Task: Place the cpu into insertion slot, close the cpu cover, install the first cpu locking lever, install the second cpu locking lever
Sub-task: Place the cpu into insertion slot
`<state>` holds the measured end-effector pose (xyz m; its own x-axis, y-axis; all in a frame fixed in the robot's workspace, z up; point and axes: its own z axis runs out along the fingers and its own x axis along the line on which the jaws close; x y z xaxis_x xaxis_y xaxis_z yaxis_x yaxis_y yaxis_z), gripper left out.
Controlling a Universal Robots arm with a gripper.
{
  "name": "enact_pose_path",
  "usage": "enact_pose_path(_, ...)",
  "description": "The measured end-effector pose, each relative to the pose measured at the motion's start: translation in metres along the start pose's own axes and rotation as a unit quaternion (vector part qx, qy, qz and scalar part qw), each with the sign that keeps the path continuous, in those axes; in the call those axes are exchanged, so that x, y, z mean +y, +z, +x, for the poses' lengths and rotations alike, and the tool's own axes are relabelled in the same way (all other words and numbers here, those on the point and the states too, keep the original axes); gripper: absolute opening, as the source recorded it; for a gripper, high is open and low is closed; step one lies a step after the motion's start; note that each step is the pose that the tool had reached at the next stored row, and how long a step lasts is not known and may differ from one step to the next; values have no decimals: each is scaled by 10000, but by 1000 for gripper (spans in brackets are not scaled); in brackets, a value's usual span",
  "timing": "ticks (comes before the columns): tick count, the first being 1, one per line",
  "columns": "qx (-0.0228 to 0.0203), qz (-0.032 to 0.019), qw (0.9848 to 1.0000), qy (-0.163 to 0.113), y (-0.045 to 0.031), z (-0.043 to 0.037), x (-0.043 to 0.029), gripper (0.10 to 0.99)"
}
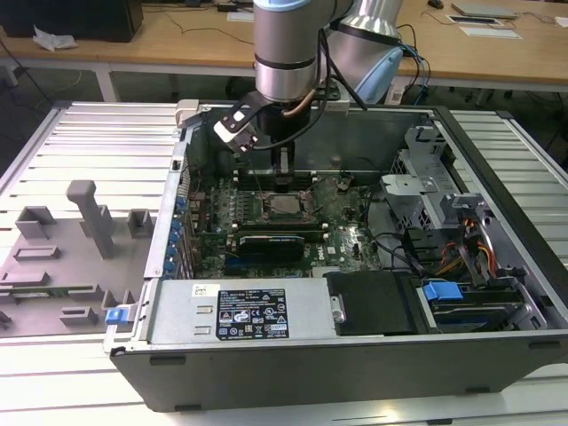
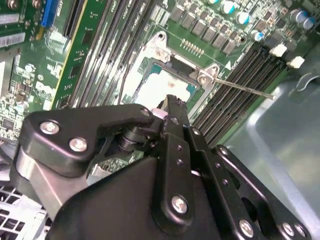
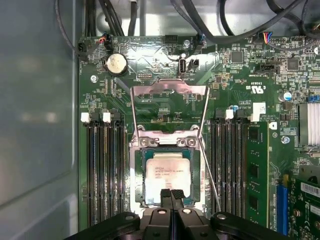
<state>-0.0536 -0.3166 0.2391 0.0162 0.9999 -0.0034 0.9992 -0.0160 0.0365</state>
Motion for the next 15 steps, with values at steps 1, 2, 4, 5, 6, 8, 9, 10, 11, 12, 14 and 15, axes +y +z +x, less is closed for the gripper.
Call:
enact_pose_path(1,0,0,10000,1,1,0,19,106)
enact_pose_path(2,0,1,10000,1,1,1,39,106)
enact_pose_path(4,0,3,10000,0,3,1,97,106)
enact_pose_path(5,-1,3,10000,0,3,1,109,106)
enact_pose_path(6,0,3,10000,0,3,1,109,106)
enact_pose_path(8,-1,3,10000,0,-21,2,111,106)
enact_pose_path(9,0,3,10000,1,-40,2,111,106)
enact_pose_path(10,-1,3,10000,1,-70,1,112,106)
enact_pose_path(11,-1,3,10000,1,-96,1,113,106)
enact_pose_path(12,-1,3,10000,0,-118,1,114,106)
enact_pose_path(14,0,3,10000,0,-160,1,116,106)
enact_pose_path(15,-1,3,10000,0,-175,1,116,106)
